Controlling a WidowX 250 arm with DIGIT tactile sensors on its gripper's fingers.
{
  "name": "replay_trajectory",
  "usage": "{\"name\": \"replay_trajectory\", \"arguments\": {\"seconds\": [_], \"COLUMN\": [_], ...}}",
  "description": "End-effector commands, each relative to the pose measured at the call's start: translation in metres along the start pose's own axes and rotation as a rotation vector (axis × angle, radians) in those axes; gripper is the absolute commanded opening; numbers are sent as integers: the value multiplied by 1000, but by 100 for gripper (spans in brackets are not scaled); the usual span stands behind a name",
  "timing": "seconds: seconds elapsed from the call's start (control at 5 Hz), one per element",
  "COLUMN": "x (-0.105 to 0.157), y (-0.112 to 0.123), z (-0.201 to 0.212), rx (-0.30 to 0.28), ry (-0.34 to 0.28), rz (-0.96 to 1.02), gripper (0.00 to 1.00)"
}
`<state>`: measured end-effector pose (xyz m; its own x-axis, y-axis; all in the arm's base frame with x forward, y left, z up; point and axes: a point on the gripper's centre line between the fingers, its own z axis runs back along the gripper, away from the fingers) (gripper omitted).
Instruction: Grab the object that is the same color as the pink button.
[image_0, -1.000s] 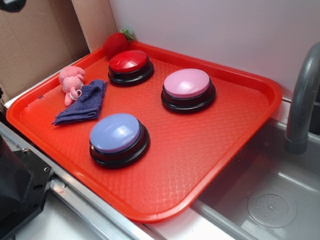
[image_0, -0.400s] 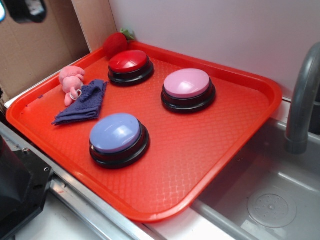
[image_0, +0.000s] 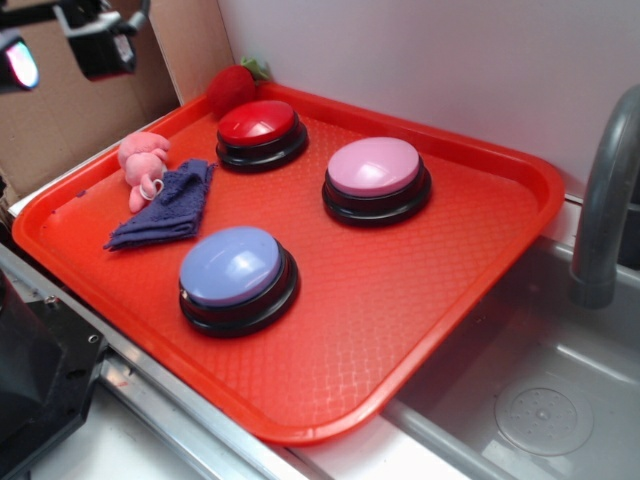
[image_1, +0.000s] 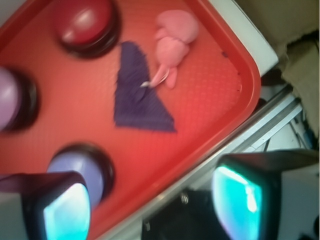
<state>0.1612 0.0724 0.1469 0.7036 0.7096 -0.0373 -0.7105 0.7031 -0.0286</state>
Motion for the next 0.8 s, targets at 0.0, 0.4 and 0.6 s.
{"name": "replay_trajectory", "arguments": {"seconds": [0.0,0.4,0.6], "x": [37,71,85], "y": [18,19,15], "z": [-34,-77,-104], "rx": [-21,-20,-80], "ry": [-112,-211,-188], "rz": [246,419,395], "gripper": [100,100,100]}}
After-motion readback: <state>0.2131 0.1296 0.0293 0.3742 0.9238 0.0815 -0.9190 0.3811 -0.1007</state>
